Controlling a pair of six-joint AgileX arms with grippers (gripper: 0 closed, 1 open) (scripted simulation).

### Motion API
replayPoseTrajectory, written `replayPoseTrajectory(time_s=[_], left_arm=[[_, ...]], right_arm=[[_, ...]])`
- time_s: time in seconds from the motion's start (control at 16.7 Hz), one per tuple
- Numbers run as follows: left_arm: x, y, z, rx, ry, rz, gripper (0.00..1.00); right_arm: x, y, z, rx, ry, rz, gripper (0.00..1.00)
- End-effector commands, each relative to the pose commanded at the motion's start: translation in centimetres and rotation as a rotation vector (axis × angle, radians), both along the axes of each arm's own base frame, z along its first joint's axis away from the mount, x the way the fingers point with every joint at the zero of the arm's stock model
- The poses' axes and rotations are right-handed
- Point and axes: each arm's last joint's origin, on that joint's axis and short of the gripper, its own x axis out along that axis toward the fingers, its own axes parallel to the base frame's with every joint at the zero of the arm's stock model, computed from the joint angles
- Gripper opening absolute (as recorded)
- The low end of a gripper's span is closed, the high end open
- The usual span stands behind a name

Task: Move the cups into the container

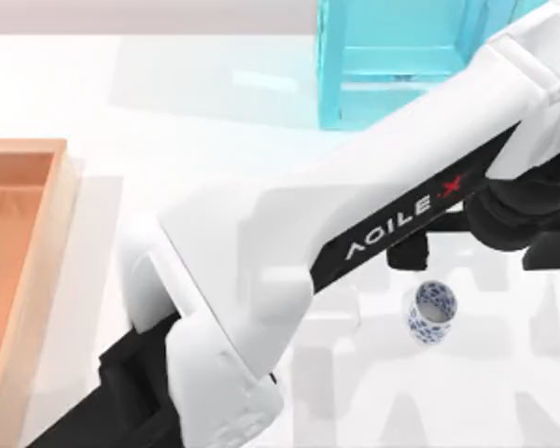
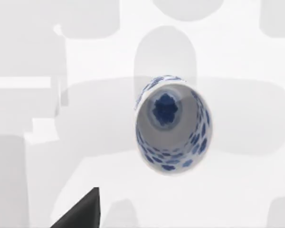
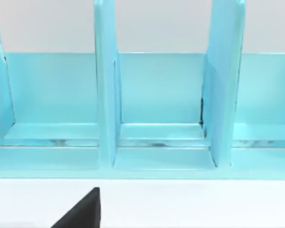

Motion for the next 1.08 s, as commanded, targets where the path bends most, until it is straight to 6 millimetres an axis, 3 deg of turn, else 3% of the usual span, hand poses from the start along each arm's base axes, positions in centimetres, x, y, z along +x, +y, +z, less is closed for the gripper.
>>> replayPoseTrajectory(time_s=[0.6, 1.08], left_arm=[[-0.1, -0.7, -1.6, 0.017, 0.010, 0.004, 1.00], [1.2, -1.1, -8.0, 0.012, 0.006, 0.001, 1.00]], right_arm=[[0.0, 0.0, 0.0, 0.000, 0.000, 0.000, 1.00], [0.0, 0.0, 0.0, 0.000, 0.000, 0.000, 1.00]])
